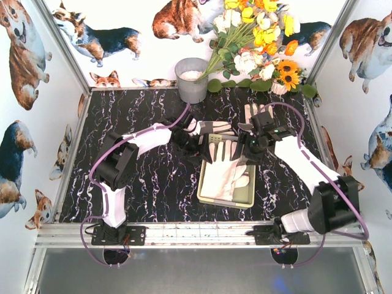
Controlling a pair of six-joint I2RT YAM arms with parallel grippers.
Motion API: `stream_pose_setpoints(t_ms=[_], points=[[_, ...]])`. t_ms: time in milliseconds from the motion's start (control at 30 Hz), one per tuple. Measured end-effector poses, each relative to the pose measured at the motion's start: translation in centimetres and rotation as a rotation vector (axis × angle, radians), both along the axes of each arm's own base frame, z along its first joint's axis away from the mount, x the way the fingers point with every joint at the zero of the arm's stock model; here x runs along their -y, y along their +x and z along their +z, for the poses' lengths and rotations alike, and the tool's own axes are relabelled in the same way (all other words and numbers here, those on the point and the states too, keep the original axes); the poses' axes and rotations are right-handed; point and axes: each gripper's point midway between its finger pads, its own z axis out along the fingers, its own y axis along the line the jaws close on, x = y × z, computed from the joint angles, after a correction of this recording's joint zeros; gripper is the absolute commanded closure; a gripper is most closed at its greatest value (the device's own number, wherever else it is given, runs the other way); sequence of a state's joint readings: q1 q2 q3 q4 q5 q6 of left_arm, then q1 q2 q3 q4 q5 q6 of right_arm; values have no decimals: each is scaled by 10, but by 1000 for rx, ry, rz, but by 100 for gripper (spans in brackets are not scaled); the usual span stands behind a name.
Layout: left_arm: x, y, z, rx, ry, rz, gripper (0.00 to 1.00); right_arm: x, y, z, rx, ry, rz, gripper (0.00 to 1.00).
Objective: Put the gloves into the storage basket
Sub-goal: Place the glove in the bin.
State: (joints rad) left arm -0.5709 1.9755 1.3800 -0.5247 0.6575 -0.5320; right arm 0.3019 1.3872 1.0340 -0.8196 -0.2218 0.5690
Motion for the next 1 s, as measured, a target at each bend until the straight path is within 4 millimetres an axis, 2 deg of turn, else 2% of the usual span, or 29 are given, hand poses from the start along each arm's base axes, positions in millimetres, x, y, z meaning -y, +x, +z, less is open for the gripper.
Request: stream_pose_setpoints(t_ms=[133, 267, 367, 600, 800, 900, 1000], points=[[-2, 0, 0, 5, 7, -6, 33, 9, -3, 23, 52, -34, 16, 39], [-2, -1, 3, -1, -12, -21, 33, 3, -10, 30, 48, 3, 39, 52], [3, -3, 10, -2, -47, -46, 33, -5, -16, 19, 17, 46, 37, 58], [17, -5, 21, -25, -129, -100, 33, -6, -35, -29, -116, 55, -28, 69], [40, -18, 17, -33, -158, -188, 33, 4, -33, -42, -137, -5, -72, 78], [53, -33, 15, -21, -156, -245, 29, 16, -37, -46, -162, -75, -99, 78], [56, -41, 7, 6, -105, -263, 25, 28, -44, -49, -189, -137, -116, 72]])
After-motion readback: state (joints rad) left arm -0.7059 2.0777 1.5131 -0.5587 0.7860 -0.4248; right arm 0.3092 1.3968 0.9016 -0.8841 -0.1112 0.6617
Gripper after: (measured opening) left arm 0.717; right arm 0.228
